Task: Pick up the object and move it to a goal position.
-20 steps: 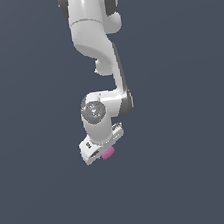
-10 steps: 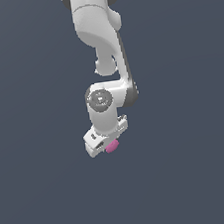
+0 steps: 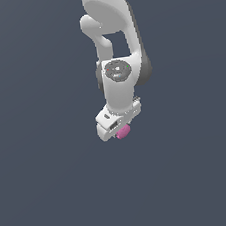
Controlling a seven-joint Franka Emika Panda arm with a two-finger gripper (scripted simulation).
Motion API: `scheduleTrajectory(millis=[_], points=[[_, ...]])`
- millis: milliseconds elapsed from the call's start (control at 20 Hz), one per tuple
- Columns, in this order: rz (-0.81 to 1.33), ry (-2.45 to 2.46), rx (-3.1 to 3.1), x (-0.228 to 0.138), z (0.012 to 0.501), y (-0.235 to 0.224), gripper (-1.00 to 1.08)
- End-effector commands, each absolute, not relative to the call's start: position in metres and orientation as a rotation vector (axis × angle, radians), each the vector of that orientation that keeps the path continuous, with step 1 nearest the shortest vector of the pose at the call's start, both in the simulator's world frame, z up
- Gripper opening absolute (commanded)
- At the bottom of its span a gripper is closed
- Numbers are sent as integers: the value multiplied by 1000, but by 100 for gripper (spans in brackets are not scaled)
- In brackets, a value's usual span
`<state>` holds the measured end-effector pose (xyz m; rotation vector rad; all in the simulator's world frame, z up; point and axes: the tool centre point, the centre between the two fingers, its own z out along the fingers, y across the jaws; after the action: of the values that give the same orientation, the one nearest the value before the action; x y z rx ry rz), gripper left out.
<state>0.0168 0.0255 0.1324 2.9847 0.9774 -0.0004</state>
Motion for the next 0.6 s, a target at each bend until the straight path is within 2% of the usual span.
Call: scheduleTrajectory(millis=[0, 550], points=[[-1, 977, 2985, 8, 149, 38, -100], [0, 977, 2985, -10, 188, 70, -100]])
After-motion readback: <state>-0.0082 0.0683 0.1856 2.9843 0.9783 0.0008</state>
